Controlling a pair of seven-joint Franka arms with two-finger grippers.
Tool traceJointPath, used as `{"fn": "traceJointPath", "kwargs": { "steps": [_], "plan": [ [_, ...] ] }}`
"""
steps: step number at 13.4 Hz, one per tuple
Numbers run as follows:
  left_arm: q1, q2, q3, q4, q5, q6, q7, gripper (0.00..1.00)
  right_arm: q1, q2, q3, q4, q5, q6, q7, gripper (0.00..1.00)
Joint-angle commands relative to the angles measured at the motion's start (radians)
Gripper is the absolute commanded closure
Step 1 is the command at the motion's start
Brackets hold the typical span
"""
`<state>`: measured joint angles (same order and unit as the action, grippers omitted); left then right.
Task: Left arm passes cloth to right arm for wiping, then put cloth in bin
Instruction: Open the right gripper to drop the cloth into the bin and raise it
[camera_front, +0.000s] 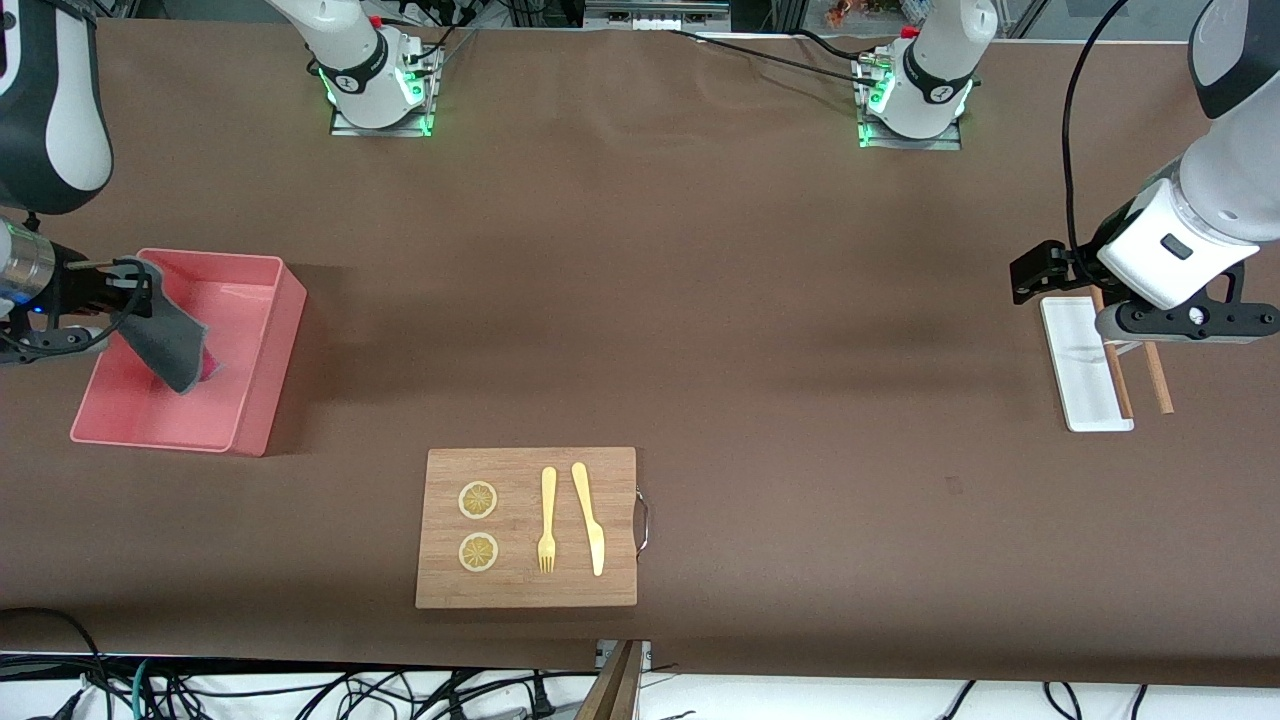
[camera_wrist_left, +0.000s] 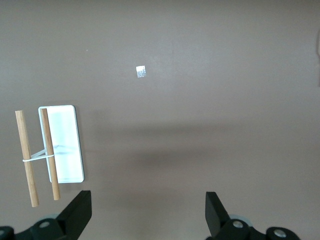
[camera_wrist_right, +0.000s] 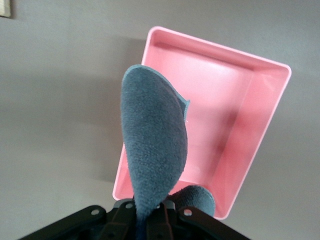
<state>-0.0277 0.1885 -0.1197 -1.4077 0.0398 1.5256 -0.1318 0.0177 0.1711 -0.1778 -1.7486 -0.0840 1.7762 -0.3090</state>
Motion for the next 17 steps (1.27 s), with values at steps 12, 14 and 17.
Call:
{"fn": "traceJointPath", "kwargs": {
  "steps": [12, 14, 17],
  "plan": [
    [0.0, 0.012, 0.003, 0.035, -0.023, -0.024, 0.018, 0.0, -0.074, -0.151, 0.176, -0.019, 0.071, -0.087, 0.151, 0.0],
    [0.0, 0.012, 0.003, 0.035, -0.023, -0.024, 0.018, 0.0, -0.068, -0.179, 0.179, 0.03, 0.131, -0.177, 0.162, 0.0],
    [0.002, 0.012, 0.003, 0.035, -0.023, -0.024, 0.018, 0.0, -0.033, -0.18, 0.169, 0.101, 0.158, -0.28, 0.195, 0.0]
  ]
}}
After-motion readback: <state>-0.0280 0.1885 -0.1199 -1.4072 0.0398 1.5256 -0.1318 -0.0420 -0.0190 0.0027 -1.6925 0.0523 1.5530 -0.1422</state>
